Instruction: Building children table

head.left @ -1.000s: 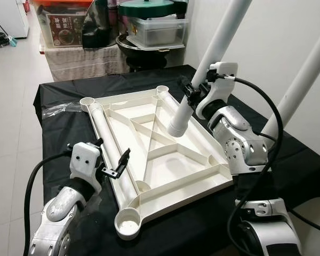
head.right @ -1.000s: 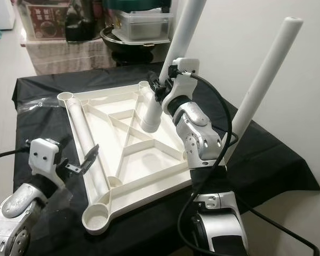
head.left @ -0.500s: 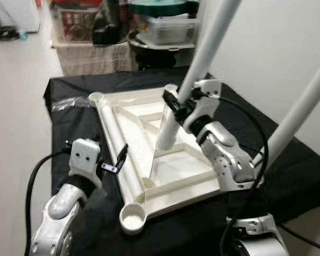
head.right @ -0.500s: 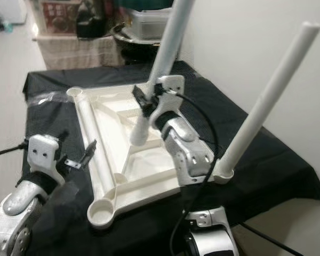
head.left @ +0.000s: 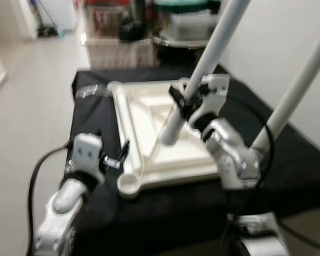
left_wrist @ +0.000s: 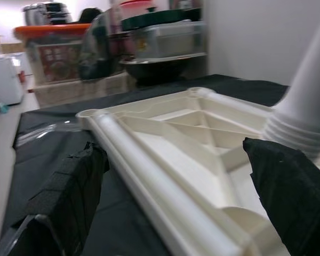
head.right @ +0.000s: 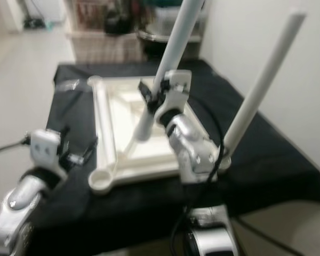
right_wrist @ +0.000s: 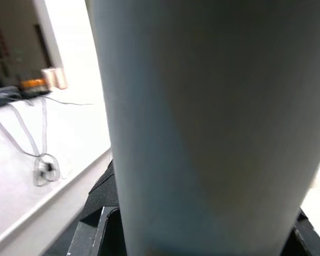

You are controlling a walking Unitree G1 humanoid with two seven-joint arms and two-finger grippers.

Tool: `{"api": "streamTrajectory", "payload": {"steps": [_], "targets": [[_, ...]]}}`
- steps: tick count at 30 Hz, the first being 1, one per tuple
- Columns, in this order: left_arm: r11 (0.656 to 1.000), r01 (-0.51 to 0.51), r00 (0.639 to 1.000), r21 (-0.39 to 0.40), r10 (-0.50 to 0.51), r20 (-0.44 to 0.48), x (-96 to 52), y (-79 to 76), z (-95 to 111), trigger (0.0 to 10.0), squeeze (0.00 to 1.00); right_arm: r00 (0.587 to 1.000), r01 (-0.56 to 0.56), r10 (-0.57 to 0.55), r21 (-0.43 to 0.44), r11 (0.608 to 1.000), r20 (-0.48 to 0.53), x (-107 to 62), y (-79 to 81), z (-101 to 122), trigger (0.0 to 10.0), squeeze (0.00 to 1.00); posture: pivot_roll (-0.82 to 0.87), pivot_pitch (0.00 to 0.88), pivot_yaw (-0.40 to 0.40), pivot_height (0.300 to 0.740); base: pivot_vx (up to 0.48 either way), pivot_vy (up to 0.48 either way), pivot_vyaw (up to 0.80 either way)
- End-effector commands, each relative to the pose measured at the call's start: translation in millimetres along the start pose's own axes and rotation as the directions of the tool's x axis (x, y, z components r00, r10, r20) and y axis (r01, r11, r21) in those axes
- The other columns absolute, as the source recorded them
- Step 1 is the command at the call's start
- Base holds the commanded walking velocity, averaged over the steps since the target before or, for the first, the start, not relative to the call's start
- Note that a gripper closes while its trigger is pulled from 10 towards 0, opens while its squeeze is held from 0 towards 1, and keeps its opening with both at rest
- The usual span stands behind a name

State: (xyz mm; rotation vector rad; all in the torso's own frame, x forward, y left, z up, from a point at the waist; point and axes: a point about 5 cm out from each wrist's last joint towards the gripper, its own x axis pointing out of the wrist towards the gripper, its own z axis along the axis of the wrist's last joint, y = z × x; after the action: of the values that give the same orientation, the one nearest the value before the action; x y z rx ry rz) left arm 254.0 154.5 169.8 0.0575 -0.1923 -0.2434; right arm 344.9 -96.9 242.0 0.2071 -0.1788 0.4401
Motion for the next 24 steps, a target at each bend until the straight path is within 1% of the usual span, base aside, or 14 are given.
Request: {"api": "streamTrajectory", "payload": {"steps": [1,6,9,19,24], "targets": [[1.0,0.007,1.0,0.002,-0.007,-0.01,0.4,-1.4,-0.5,10.0,0.0,1.0,0.019,-0.019,0.004,1.0,0.002,-2.0,-4.3,1.1,10.0,0.0,0.12,0.0,-0.076,0.74,0.0,0.0,0.0],[1.0,0.001,1.0,-0.01,-0.001,-0.009,0.8,-1.5,-0.4,10.0,0.0,1.0,0.031,-0.031,0.003,1.0,0.002,-2.7,-7.4,1.4,10.0,0.0,0.12,0.0,-0.075,0.74,0.0,0.0,0.0],[1.0,0.011,1.0,-0.015,-0.012,-0.01,0.4,-4.9,-0.7,10.0,0.0,0.999,0.033,-0.033,0.005,0.999,0.001,-3.5,-8.4,0.8,10.0,0.0,0.12,0.0,-0.076,0.74,0.0,0.45,0.0],[1.0,0.003,1.0,-0.025,-0.003,-0.008,1.6,-5.3,-1.0,10.0,0.0,1.0,0.023,-0.023,0.004,1.0,-0.007,-3.8,-7.1,-0.1,10.0,0.0,0.12,0.0,-0.077,0.74,0.0,0.441,0.0],[1.0,-0.011,1.0,-0.018,0.01,-0.006,1.2,-3.5,-1.3,10.0,0.0,1.0,0.015,-0.015,0.001,1.0,-0.012,-3.6,-7.7,0.6,10.0,0.0,0.12,0.0,-0.076,0.74,0.0,0.0,0.0]]}}
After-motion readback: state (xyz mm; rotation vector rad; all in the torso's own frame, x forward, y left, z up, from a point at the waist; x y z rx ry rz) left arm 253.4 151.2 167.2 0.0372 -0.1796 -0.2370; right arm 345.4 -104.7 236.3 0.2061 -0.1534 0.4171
